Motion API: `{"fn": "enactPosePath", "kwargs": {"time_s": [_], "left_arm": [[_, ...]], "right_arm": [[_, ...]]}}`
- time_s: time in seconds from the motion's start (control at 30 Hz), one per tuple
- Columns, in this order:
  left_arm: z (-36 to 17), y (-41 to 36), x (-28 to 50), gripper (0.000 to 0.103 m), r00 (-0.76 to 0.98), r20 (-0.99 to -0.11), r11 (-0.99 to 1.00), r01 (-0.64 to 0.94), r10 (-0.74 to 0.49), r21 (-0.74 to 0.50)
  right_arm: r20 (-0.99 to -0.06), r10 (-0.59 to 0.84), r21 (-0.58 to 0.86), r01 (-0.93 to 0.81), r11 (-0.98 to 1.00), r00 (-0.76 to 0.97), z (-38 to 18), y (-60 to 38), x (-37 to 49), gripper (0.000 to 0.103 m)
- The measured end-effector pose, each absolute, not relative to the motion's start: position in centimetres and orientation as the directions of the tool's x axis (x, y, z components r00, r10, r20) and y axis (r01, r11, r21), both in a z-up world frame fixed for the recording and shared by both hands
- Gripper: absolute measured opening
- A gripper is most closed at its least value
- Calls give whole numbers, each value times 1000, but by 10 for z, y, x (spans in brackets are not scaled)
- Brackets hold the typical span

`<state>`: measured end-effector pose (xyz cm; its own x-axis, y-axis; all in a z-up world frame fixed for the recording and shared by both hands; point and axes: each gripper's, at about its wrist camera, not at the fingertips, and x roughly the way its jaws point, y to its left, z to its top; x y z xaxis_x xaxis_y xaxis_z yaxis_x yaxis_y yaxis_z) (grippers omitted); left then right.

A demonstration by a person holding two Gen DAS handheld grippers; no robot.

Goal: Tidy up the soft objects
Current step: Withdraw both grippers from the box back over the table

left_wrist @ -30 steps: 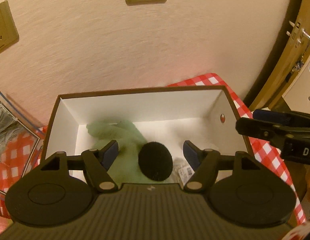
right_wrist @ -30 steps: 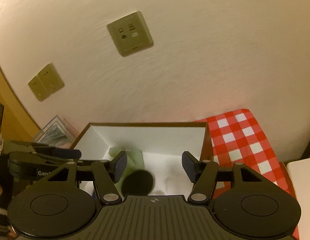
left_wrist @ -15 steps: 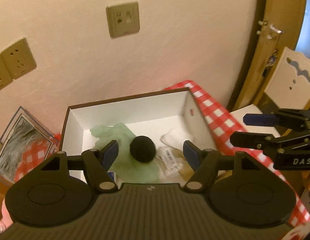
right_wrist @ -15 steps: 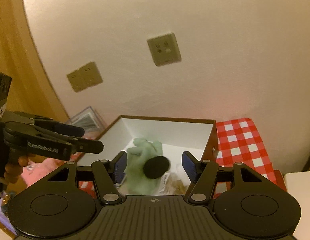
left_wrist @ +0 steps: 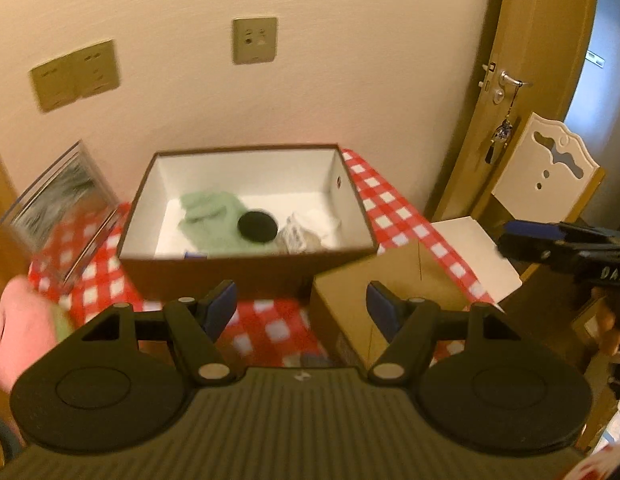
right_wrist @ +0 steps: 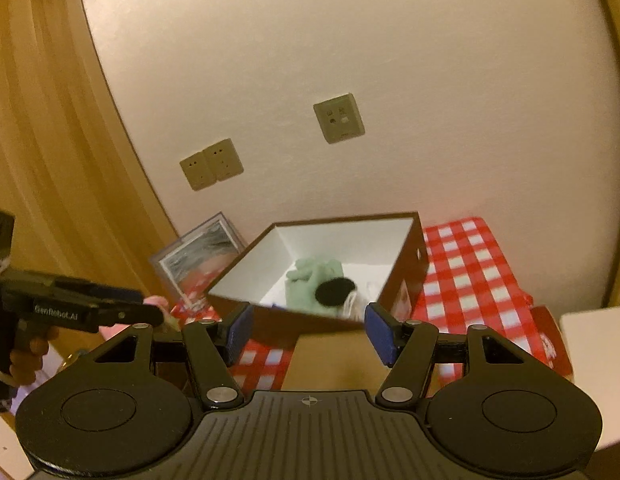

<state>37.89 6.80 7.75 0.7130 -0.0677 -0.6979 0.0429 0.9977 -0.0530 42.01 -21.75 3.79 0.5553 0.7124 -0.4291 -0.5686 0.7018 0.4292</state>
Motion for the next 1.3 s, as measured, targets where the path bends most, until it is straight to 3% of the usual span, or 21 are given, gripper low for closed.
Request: {"fn": "enactPosePath", "kwargs": {"time_s": [0.5,0.73,0.93,1.3], "left_arm": [[8,46,229,70,628,-769,986,-168,117,13],[-33,41,194,70,544,-832,972,-232,107,-27],[-61,32,181,69,497,-865,969,-239,71,-57],[-82,25,167,69,460,-887,970,-234,49,-67]], "right_arm": [[-554,685,440,-532,723,473,-3,-253,304,62],[-679,635,385,-557,736,370,-47,-248,265,65],[-762,578,310,-618,722,292,-81,-234,241,74],[-802,540,129,-808,575,256,-117,-212,216,77]]}}
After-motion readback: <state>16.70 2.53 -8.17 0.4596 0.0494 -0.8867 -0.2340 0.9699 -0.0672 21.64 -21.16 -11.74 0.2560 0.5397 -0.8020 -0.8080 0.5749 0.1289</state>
